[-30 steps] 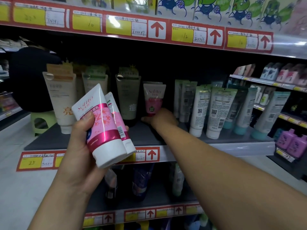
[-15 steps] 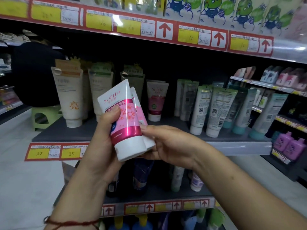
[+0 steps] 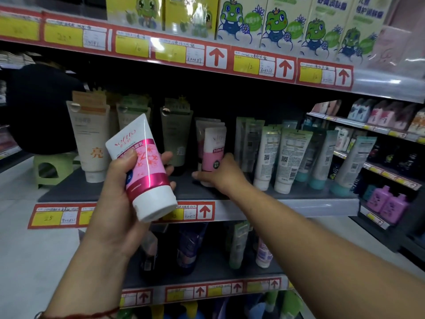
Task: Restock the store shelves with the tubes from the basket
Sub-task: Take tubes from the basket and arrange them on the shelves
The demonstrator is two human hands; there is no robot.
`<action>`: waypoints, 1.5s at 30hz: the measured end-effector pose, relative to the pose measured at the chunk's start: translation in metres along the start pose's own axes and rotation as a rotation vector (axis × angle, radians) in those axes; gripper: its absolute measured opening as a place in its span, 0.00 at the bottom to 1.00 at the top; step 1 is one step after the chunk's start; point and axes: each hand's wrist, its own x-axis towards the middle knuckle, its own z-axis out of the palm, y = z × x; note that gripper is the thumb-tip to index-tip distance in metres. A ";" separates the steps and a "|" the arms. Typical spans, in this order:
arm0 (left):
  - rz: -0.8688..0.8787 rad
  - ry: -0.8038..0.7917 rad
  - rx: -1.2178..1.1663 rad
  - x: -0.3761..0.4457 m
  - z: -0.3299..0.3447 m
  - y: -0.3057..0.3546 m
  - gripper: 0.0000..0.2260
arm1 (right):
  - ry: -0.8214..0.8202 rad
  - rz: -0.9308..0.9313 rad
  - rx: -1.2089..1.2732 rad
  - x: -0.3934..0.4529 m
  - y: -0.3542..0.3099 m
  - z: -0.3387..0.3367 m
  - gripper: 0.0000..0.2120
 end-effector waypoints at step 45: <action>0.397 0.084 1.073 0.068 0.059 -0.073 0.08 | -0.016 -0.221 0.144 -0.029 0.007 -0.025 0.23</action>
